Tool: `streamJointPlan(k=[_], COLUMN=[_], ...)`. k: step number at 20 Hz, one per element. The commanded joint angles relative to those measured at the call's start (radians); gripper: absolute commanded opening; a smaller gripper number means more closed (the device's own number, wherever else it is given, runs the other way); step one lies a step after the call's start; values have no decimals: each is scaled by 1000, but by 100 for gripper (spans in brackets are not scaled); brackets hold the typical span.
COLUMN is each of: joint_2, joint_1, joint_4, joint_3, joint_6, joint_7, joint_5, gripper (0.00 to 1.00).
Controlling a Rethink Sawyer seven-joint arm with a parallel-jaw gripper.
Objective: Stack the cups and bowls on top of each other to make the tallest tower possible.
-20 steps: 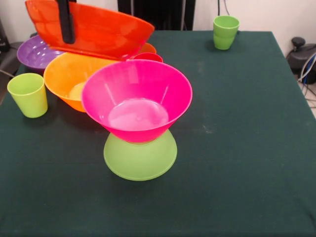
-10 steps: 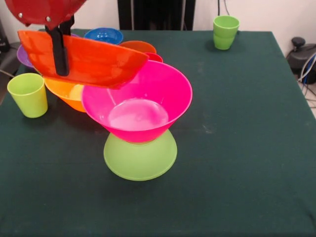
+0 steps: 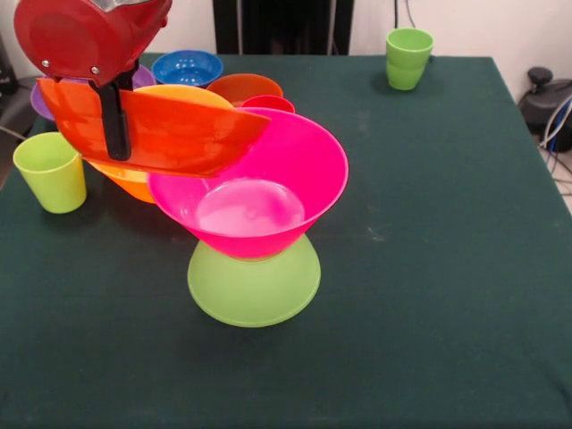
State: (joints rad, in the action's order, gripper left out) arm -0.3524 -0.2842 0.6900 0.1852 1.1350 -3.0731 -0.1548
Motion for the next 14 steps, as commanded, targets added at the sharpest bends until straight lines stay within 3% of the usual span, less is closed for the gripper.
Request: streamJointPlan(k=[1, 14], joint_2=[-8, 56], joint_1=[31, 66], joint_4=[30, 50], joint_3=[-49, -50], joint_6=[118, -6], joint_7=[5, -58], joint_5=[-1, -4], gripper=[0, 0])
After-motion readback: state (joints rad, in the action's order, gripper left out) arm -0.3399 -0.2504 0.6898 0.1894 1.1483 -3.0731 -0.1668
